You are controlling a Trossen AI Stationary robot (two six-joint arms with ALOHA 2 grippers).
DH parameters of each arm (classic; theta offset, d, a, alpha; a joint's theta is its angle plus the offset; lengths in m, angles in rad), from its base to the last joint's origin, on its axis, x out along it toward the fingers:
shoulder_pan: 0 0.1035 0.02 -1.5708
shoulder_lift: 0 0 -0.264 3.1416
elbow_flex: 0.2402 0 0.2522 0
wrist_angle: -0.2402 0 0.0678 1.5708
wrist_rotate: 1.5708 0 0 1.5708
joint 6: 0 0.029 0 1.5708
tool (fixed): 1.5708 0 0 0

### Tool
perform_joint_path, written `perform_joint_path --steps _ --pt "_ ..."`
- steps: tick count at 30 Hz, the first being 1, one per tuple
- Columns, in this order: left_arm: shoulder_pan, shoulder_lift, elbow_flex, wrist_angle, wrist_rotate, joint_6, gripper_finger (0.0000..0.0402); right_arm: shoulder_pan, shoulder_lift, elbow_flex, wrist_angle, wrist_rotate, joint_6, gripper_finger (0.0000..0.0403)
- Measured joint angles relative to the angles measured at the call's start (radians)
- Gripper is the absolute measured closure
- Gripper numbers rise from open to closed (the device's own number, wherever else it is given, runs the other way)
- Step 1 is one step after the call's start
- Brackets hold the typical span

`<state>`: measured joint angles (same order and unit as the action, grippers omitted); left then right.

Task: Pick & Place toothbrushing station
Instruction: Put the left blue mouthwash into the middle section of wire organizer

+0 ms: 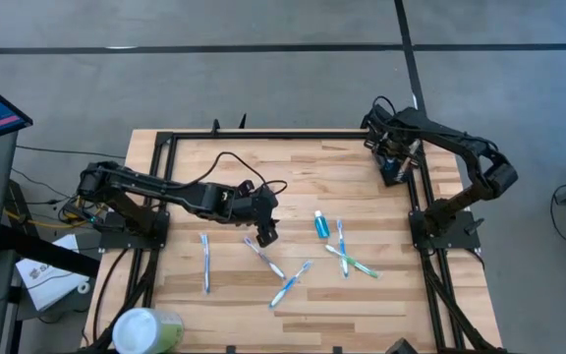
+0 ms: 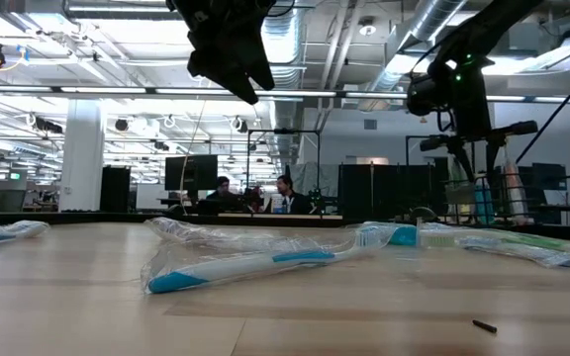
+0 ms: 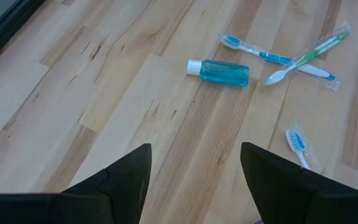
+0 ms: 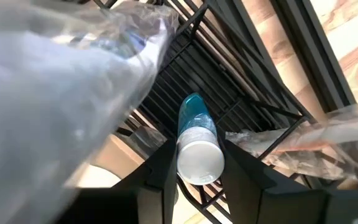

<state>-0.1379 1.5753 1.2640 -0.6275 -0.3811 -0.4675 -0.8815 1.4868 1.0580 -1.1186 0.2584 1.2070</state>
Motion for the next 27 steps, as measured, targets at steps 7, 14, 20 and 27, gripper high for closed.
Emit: perform_joint_path --steps 7,14,20,27 --pt "0.0 0.0 0.0 -0.001 0.003 0.0 0.0161 -0.005 0.0 0.0 -0.002 0.001 -0.005 0.031" --pt "0.0 0.0 0.0 -0.003 0.003 0.0 0.0161 -0.005 0.0 0.0 -0.002 0.001 -0.014 0.0292" --pt "0.004 0.0 0.0 -0.006 0.002 0.018 0.0161 -0.005 0.0 0.0 -0.003 0.002 -0.014 0.0277" --pt "0.009 0.0 0.0 -0.007 0.0 0.018 0.0161 -0.005 0.0 0.0 -0.007 0.004 -0.013 0.0283"
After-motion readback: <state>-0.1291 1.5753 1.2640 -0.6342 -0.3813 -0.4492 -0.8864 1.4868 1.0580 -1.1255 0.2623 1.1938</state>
